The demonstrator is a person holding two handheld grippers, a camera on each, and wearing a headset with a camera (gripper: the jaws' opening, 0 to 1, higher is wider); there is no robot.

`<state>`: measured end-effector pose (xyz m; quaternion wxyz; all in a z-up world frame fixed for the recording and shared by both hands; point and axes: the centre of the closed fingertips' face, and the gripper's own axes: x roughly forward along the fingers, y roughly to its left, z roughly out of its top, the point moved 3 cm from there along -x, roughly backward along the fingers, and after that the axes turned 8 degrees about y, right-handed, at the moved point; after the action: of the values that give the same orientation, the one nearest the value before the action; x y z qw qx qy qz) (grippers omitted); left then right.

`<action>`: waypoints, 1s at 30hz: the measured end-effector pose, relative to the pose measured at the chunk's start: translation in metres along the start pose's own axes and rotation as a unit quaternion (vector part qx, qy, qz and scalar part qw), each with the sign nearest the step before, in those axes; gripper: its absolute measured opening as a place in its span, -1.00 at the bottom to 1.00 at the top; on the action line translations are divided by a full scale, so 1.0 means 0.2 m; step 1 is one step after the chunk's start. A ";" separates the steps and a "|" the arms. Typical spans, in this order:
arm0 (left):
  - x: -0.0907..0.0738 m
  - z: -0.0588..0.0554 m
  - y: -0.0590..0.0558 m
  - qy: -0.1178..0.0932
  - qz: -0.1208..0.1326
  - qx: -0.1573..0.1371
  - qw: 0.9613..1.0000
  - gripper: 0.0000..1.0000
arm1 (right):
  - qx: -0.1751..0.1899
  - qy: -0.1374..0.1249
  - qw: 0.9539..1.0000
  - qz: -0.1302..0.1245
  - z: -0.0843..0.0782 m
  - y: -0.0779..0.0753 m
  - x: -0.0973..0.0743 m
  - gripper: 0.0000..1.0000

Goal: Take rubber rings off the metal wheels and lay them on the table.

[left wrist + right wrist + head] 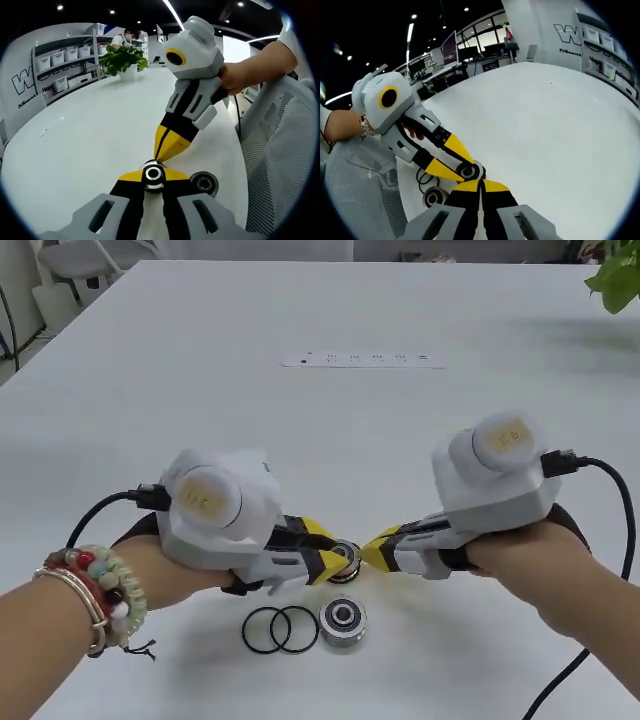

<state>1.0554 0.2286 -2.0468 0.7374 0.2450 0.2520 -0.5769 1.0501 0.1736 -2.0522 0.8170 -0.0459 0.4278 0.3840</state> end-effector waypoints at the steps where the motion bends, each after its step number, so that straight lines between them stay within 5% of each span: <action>1: 0.00 0.00 0.00 0.000 0.001 0.002 1.000 -0.83 | 0.003 -0.001 1.000 0.001 0.00 0.00 0.00 -1.00; 30: 0.01 0.01 0.00 -0.003 0.003 0.015 1.000 -0.83 | 0.002 -0.006 1.000 0.012 0.04 0.07 -0.01 -1.00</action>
<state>1.0559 0.2266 -2.0468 0.7359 0.2548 0.2406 -0.5794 1.0462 0.1854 -2.0422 0.8147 -0.0368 0.4244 0.3935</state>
